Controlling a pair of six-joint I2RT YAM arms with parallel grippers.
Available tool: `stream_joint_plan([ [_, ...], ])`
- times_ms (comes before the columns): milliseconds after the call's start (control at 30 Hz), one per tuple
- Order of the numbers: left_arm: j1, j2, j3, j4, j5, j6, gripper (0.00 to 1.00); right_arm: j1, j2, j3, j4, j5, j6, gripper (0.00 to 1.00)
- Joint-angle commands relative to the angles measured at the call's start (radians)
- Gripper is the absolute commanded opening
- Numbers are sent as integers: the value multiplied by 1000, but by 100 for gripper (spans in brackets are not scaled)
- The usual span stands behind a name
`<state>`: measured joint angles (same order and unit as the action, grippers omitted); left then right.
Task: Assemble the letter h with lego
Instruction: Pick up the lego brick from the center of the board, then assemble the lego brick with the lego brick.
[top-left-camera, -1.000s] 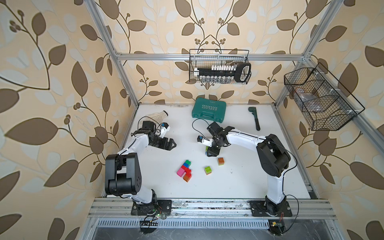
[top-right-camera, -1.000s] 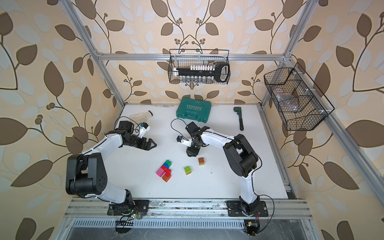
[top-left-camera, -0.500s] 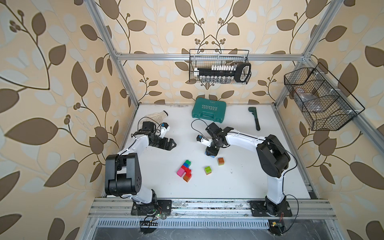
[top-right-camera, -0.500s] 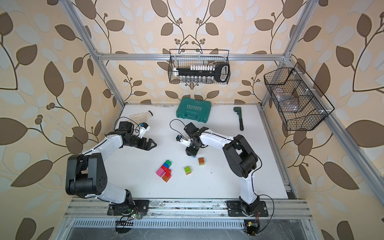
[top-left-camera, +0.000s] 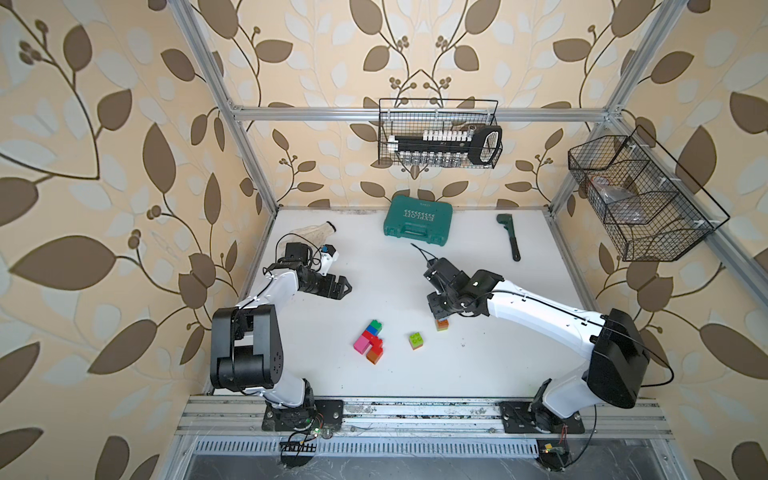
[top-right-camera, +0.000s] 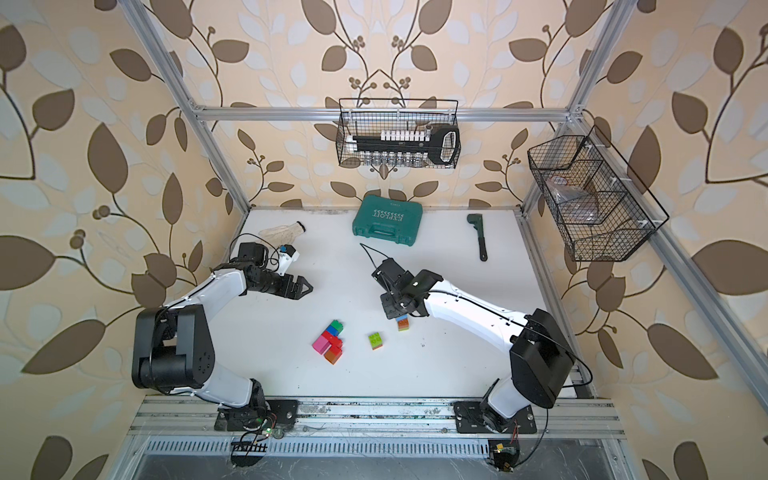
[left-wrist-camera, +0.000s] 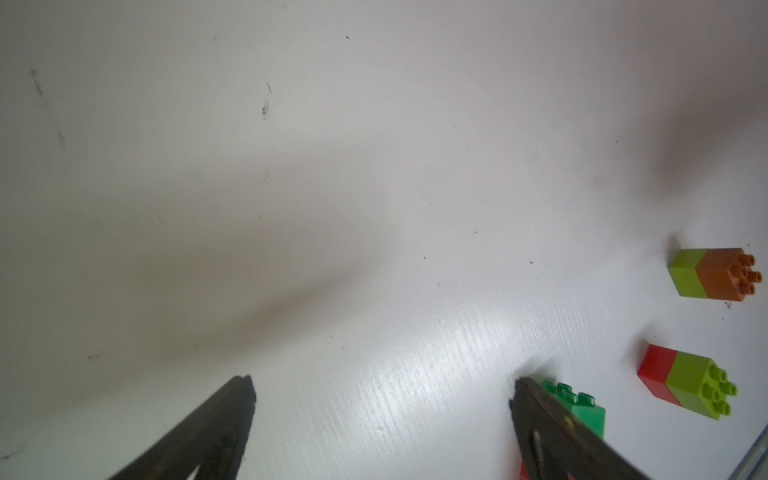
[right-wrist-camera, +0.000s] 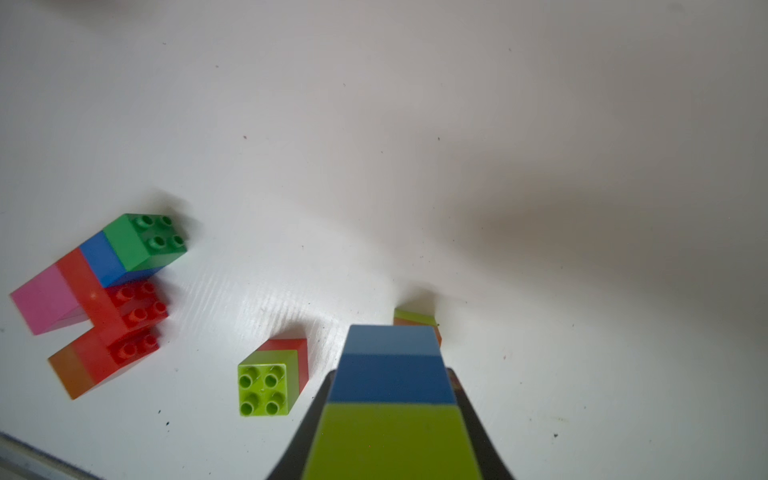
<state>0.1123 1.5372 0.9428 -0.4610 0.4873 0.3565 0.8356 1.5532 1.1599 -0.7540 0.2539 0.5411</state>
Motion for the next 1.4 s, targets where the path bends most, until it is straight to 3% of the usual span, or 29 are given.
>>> stream_joint_plan([
  [0,2,6,-13,37,-52,-32,99,10,-20,-41,-22,80,176,27],
  [367,2,-6,-20,36,-64,-44,99,14,28,-93,50,36,187,27],
  [1367,1,8,-6,15,-26,-39,99,-20,140,-36,-26,-100,152,27],
])
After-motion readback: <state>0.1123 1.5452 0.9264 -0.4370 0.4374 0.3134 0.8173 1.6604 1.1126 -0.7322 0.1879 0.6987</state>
